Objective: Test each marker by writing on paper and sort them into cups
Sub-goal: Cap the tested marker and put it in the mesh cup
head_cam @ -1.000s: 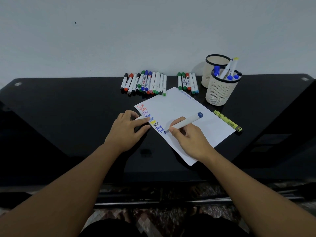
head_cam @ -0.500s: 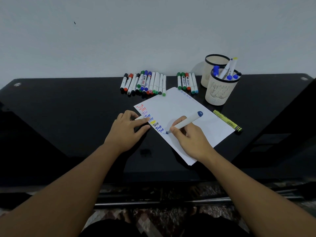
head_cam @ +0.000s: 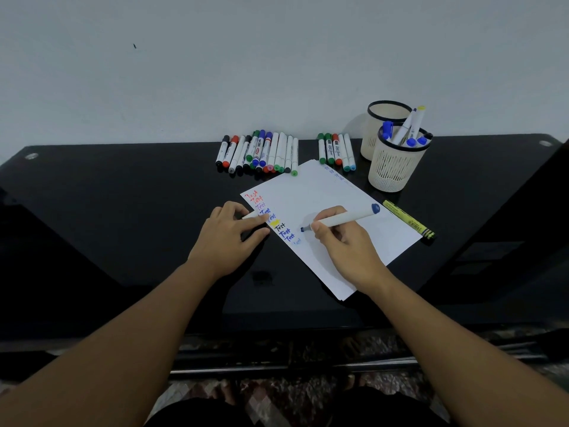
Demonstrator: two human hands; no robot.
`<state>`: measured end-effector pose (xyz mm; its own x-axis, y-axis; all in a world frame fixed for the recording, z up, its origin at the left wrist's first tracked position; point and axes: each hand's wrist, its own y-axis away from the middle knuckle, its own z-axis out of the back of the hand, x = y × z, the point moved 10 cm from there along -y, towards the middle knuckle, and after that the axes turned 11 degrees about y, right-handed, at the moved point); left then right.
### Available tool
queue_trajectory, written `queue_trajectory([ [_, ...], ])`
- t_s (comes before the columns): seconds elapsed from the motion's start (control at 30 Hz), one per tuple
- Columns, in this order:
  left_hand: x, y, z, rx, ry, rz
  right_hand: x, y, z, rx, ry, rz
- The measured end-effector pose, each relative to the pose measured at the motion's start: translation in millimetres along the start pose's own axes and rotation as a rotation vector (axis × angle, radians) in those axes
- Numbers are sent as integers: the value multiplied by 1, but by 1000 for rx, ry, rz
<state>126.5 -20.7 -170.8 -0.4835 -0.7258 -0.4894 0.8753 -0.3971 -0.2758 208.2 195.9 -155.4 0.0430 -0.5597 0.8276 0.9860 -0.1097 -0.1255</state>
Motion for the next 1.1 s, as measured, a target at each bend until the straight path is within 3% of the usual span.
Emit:
queue_trajectory([
  [0.2,1,1,0,-14,11,-5,0,1,2,-20,-50,-5],
  [0.53,1,0,0,-9,5,3,6,4,-16,123,47,46],
  [1.1,1,0,-1,-5,4,0,2,2,-18,130,142,55],
])
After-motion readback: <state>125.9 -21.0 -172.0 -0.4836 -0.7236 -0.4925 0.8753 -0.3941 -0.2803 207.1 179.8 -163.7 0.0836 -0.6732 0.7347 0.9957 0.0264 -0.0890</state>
